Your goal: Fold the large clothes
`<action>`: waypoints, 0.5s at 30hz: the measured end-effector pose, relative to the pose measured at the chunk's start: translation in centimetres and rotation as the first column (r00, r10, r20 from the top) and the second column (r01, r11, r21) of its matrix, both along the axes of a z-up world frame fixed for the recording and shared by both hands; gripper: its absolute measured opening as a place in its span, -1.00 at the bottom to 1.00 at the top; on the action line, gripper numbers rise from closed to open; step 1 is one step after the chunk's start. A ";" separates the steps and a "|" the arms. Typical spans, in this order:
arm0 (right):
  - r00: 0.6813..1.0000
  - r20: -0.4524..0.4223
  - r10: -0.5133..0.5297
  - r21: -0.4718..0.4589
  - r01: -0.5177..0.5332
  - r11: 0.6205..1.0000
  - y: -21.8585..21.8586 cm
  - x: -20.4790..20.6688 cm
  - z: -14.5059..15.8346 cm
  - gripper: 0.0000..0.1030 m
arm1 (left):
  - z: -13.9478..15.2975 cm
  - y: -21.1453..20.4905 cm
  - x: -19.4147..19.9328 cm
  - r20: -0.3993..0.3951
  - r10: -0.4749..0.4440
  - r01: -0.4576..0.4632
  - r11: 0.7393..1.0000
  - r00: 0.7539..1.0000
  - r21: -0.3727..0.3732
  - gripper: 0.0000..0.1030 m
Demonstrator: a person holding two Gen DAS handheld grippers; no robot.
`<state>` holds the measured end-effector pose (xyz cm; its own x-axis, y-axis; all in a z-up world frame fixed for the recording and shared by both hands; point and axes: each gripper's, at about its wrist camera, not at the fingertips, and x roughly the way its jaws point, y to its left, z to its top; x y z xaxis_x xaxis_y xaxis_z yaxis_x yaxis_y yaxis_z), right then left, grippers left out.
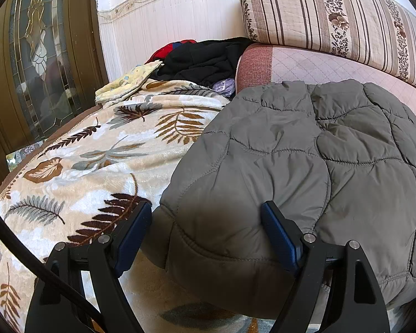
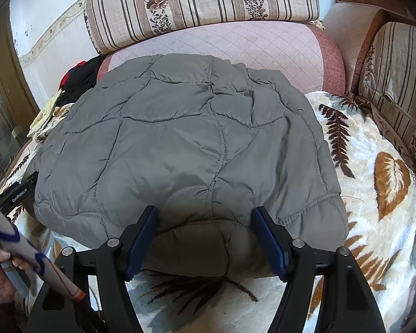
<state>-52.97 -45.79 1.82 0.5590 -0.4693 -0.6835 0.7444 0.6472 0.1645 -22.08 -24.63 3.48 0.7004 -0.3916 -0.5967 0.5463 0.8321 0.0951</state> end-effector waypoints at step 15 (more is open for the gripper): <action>1.000 -0.006 0.000 0.002 0.000 1.000 0.0 0.0 0.0 0.46 | 0.0 0.1 0.2 -0.007 -0.001 0.001 1.000 1.000 -0.003 0.57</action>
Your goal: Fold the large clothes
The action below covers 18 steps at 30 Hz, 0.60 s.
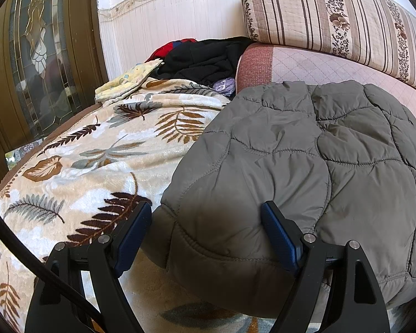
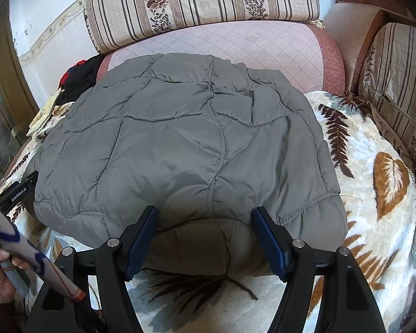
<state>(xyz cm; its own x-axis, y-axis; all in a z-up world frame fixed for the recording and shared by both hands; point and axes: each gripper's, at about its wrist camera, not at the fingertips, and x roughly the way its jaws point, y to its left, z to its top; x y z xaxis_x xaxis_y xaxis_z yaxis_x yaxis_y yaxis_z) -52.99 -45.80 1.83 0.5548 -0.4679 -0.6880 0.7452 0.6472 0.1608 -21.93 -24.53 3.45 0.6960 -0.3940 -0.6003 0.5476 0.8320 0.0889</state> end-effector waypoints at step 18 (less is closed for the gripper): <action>1.000 0.018 -0.003 0.044 0.002 0.999 -0.5 -0.6 0.2 0.47 | 0.5 1.5 1.3 -0.147 -0.036 0.037 0.999 0.989 0.008 0.68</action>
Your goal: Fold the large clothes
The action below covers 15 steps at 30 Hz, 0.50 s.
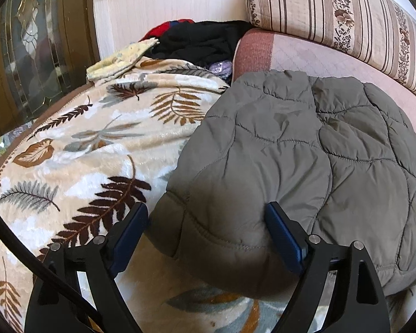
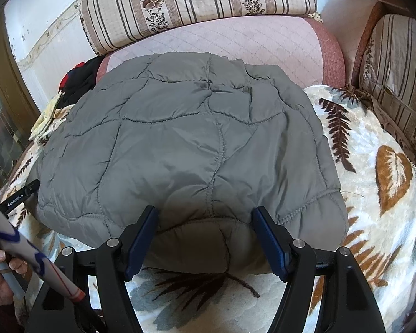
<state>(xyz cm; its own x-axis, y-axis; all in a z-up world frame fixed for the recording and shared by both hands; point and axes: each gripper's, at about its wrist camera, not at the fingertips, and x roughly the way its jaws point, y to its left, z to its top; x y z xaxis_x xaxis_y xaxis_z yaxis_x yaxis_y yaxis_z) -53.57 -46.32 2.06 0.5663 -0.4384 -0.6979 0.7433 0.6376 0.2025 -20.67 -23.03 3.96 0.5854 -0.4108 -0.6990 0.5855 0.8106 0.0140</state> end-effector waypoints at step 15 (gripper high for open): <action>0.978 0.048 -0.203 0.068 0.199 0.978 -3.7 -5.0 1.3 0.50 | 0.9 4.5 4.1 -0.183 0.058 -0.071 0.995 0.981 -0.066 0.73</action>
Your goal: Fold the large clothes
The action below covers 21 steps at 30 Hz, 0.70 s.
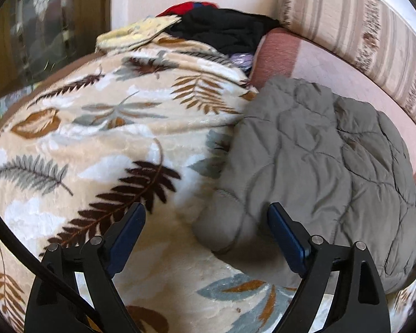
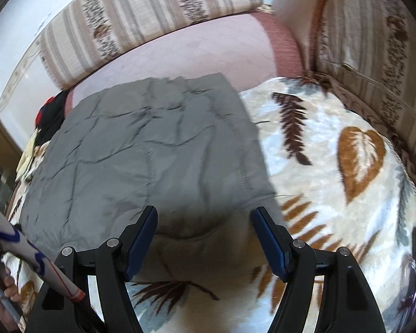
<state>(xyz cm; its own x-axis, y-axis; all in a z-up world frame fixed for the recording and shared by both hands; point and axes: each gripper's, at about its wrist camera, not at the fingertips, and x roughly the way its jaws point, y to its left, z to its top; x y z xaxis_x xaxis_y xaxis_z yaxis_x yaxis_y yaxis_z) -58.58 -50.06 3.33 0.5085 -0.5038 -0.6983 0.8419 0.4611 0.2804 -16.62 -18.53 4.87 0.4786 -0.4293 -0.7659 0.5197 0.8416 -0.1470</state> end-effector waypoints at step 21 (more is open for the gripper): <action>0.933 0.270 -0.236 0.416 0.108 0.903 -4.6 -5.8 -5.4 0.74 | -3.7 1.0 2.7 -0.383 -0.026 -0.066 0.972 0.923 -0.225 0.73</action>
